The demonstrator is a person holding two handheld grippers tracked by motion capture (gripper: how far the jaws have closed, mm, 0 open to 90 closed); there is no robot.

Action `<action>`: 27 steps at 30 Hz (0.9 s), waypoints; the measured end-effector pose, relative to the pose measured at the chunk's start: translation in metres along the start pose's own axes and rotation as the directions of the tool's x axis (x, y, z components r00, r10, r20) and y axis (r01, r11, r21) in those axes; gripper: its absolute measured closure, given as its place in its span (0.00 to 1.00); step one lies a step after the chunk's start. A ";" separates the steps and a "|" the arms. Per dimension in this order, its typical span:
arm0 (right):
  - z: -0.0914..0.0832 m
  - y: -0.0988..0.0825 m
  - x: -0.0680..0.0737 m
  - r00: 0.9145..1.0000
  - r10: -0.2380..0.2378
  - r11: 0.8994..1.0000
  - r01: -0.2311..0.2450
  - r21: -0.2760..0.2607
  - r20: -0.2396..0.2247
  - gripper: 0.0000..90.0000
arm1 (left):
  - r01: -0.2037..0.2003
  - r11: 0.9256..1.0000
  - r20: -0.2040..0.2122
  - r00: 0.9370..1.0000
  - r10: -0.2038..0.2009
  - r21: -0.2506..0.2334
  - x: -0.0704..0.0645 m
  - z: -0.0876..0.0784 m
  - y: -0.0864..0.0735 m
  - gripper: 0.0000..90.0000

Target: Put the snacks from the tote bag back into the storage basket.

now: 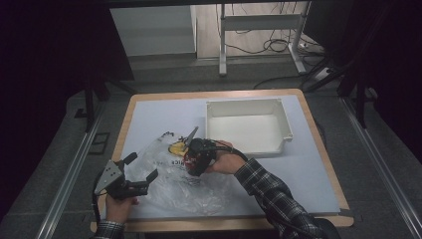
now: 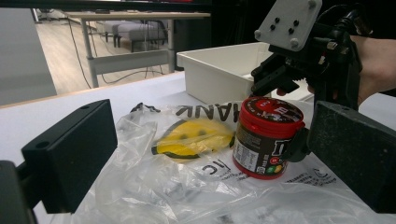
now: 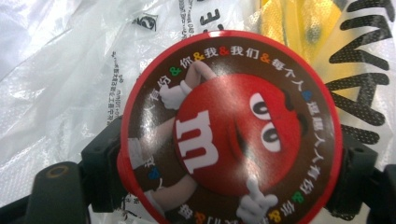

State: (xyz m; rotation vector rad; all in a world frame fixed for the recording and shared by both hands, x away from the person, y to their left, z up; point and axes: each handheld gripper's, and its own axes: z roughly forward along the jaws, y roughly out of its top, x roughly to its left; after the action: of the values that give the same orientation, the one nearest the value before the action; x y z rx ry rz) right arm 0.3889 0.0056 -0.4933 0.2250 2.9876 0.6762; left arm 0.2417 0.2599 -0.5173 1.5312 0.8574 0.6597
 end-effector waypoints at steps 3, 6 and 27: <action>0.002 0.004 0.000 1.000 -0.008 1.000 0.008 0.023 -0.001 0.23 | 0.000 1.000 0.001 1.000 0.000 0.001 0.000 0.000 0.000 0.02; 0.003 0.006 0.000 1.000 -0.006 0.999 0.006 0.037 -0.004 0.24 | 0.000 1.000 0.000 1.000 0.000 0.000 0.000 0.000 0.000 0.02; -0.006 0.011 0.004 0.999 0.036 0.998 -0.037 0.047 0.007 0.28 | -0.002 1.000 0.000 1.000 0.002 0.003 0.000 0.000 0.000 0.02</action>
State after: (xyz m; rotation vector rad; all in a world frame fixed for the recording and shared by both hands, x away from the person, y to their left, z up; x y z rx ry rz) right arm 0.3854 0.0136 -0.4838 0.2846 3.0031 0.6080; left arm 0.2417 0.2596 -0.5172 1.5348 0.8576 0.6600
